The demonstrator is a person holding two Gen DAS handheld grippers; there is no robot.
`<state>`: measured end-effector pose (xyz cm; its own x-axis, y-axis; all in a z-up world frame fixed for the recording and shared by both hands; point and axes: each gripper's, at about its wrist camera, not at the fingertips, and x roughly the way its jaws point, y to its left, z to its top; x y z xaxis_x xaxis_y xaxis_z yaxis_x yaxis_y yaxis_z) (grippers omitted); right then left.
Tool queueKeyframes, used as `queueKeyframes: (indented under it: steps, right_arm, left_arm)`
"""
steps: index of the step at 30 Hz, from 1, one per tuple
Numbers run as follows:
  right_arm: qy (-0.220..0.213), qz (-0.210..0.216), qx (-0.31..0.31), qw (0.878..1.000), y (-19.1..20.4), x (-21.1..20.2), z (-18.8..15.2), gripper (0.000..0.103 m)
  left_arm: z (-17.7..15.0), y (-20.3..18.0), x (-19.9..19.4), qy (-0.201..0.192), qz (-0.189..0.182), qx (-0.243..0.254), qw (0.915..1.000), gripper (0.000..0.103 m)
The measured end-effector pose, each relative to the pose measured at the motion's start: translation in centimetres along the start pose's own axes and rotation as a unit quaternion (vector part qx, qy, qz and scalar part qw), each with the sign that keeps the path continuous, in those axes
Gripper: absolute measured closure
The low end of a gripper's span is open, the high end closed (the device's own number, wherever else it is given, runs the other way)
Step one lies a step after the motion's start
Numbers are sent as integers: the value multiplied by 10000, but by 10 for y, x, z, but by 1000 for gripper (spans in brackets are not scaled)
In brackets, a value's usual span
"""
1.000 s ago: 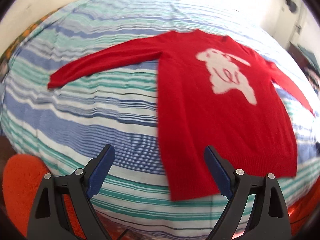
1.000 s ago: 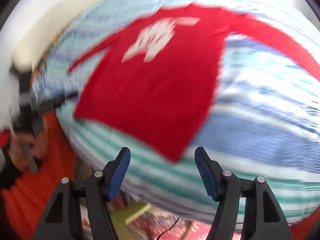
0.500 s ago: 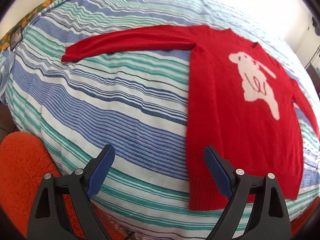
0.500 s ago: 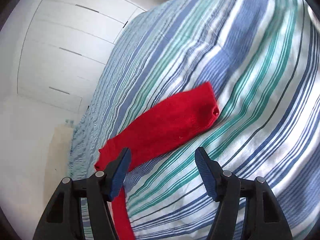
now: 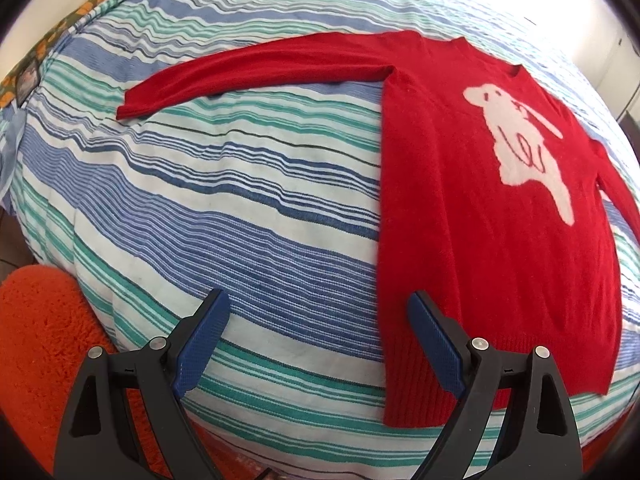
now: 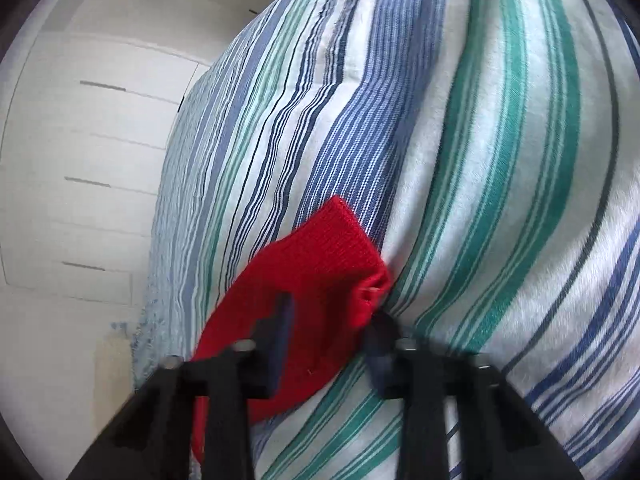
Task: Fold small clothes
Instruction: 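Grasp the sleeve cuff with the right gripper and fold it across the body, then release the folded sleeve and withdraw the right gripper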
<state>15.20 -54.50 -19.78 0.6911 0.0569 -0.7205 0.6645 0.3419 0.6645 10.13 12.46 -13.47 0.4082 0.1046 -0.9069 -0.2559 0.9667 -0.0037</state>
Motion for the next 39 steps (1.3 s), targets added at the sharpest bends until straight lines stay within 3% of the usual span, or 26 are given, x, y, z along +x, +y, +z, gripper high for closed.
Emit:
queueKeyframes:
  steps: [4, 7, 10, 12, 15, 17, 18, 19, 21, 23, 25, 28, 32, 33, 34, 37, 39]
  right_arm:
    - [-442, 53, -1126, 9926, 66, -38, -8, 99]
    - [-496, 552, -2293, 9705, 153, -68, -45, 99]
    - [-248, 1392, -3377, 9306, 258, -94, -115, 99]
    - [58, 1892, -4097, 8923, 318, -105, -174, 99]
    - [1053, 2570, -4698, 8379, 375, -85, -262, 94]
    - [1830, 2634, -4869, 8124, 390, -61, -314, 60]
    - [2085, 2591, -4899, 8058, 392, -52, -330, 28]
    - [2206, 2608, -4923, 8006, 393, -42, -341, 27]
    - [2107, 2502, -4956, 8046, 396, -23, -338, 27]
    - [1979, 2348, -4756, 8243, 389, -9, -318, 28]
    - [1993, 2088, -4440, 8483, 374, 23, -289, 44]
    - [2422, 1596, -4167, 8615, 339, 67, -268, 56]
    - [2512, 130, -4083, 8775, 257, 135, -265, 59]
    - [2507, -293, -4100, 8764, 238, 148, -263, 65]
    - [2461, -377, -4080, 8784, 227, 152, -259, 84]
    - [2149, -34, -4127, 8851, 231, 130, -250, 83]
    - [1937, 327, -4470, 8727, 252, 108, -256, 82]
  left_arm:
    - [1, 1, 0, -18, -136, -39, 9999, 11]
    - [3, 1, 2, 8, -234, -34, 9997, 11]
    - [5, 0, 2, -27, -303, -19, 9995, 11]
    - [5, 2, 0, -58, -342, -60, 9994, 11]
    - [5, 9, -1, -46, -403, -184, 9990, 11]
    - [5, 14, 0, -8, -449, -289, 9986, 11]
    - [5, 17, 0, 0, -474, -334, 9983, 11]
    - [5, 19, 0, 2, -499, -374, 9981, 11]
    - [7, 23, 0, 8, -579, -463, 9973, 11]
    - [9, 24, 1, 22, -644, -507, 9966, 11]
    - [10, 22, 3, 49, -652, -497, 9966, 11]
    - [11, 18, 8, 108, -610, -400, 9973, 11]
    - [9, 16, 8, 104, -559, -356, 9977, 11]
    - [9, 16, 9, 116, -552, -359, 9978, 11]
    - [9, 17, 9, 129, -547, -365, 9978, 11]
    - [10, 16, 12, 148, -540, -361, 9978, 11]
    - [11, 13, 13, 140, -502, -303, 9982, 11]
